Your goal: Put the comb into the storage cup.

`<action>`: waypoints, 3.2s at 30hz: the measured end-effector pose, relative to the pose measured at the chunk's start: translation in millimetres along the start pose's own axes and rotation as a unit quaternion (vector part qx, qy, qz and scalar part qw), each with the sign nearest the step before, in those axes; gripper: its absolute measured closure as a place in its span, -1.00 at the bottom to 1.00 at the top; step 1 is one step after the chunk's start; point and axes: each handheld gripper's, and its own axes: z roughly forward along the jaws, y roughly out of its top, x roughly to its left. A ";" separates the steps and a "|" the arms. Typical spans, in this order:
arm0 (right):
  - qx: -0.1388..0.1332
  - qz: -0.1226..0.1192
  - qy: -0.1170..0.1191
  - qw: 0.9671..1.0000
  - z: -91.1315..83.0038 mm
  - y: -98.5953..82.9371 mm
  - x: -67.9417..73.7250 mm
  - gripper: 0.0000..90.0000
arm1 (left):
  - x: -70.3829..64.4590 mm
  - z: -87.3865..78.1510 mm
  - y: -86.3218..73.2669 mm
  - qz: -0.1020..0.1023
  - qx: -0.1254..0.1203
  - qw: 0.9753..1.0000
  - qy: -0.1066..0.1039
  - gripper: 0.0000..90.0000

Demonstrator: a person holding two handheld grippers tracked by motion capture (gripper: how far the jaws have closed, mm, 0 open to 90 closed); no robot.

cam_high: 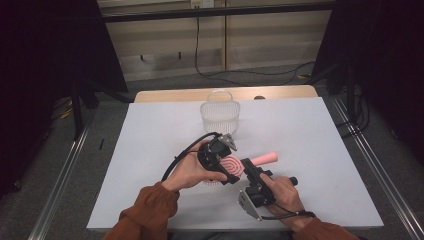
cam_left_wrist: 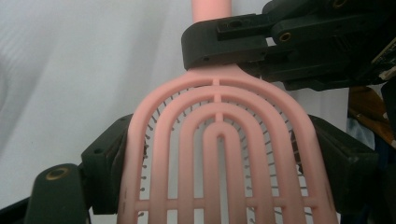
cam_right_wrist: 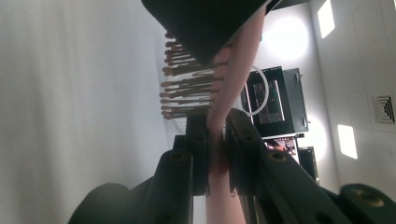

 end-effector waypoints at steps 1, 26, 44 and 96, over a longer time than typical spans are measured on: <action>0.001 -0.001 -0.001 1.000 -0.2 -0.1 -0.3 0.80 | -0.3 -0.2 0.2 0.000 -0.001 1.000 0.001 -0.57; 0.019 0.010 -0.010 1.000 -1.3 -7.0 -6.7 0.82 | 3.3 -9.9 -6.2 0.010 -0.065 0.997 0.029 -0.89; 0.036 0.025 -0.023 0.999 -3.5 -14.0 -15.0 0.82 | 0.6 -20.1 -17.6 0.019 -0.116 0.992 0.048 -0.90; 0.040 0.267 0.003 0.963 -4.1 -40.4 -39.3 0.82 | 2.6 -46.7 -90.8 -0.025 -0.275 0.946 0.168 -0.91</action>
